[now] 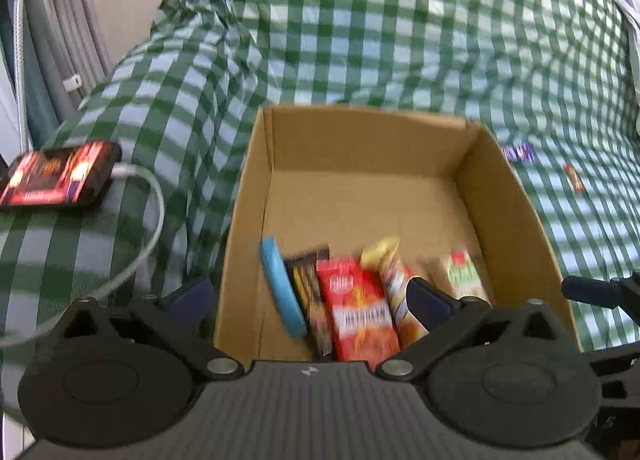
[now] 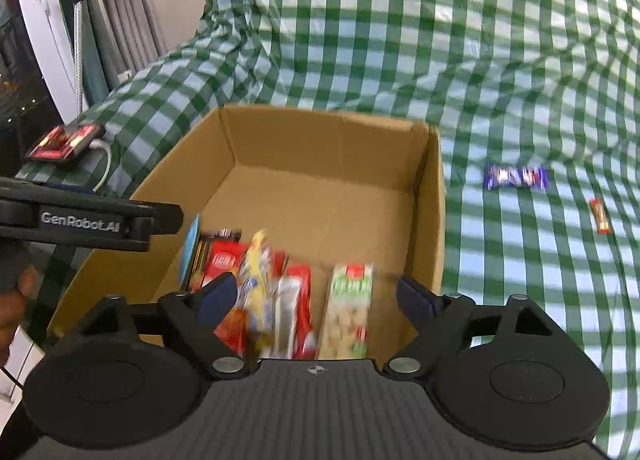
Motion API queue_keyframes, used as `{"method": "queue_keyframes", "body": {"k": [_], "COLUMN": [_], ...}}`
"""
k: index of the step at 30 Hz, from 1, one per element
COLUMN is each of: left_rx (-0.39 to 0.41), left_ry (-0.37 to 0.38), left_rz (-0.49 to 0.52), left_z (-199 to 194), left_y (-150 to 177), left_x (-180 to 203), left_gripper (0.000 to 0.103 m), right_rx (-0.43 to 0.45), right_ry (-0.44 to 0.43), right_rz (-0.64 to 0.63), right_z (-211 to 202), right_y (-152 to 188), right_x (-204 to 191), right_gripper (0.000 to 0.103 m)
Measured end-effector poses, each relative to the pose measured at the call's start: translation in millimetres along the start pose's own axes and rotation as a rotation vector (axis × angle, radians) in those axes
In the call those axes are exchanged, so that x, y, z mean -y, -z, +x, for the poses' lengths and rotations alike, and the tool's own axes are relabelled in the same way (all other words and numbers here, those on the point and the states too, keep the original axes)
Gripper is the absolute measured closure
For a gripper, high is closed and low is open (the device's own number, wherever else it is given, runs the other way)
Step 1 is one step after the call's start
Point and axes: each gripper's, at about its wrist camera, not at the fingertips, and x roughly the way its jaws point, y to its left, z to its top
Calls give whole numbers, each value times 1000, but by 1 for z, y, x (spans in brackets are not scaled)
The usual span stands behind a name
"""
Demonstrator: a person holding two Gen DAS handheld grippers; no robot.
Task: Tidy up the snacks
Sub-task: 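Open both tools to drop the yellow bar and blue stick into the box, then lift both open tools up and back from the box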
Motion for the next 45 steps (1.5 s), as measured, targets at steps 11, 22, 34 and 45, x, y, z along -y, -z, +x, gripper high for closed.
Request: {"method": "queue_keyframes", "body": {"k": [11,22,34,45], "left_rx": [-78,-29,36,65], "left_ry": [3,-36,-35,-41], "left_rz": [-58,-52,-69,-64], "left_z": [-51,-123,-176,-197], "left_y": [43,70,99,108], "left_x": [-2,15,30,33], "left_gripper": [0,0,0,0], "right_rx": [-24,56,154,197], "right_ry": [-18,5,34,35], "right_rz": [5,-27,-55,-49], "right_z": [-60,-133,-194,-215], "right_y": [34,59,90,102], "right_x": [-29,-51,-53,-52], "right_gripper": [4,1,1,1]}}
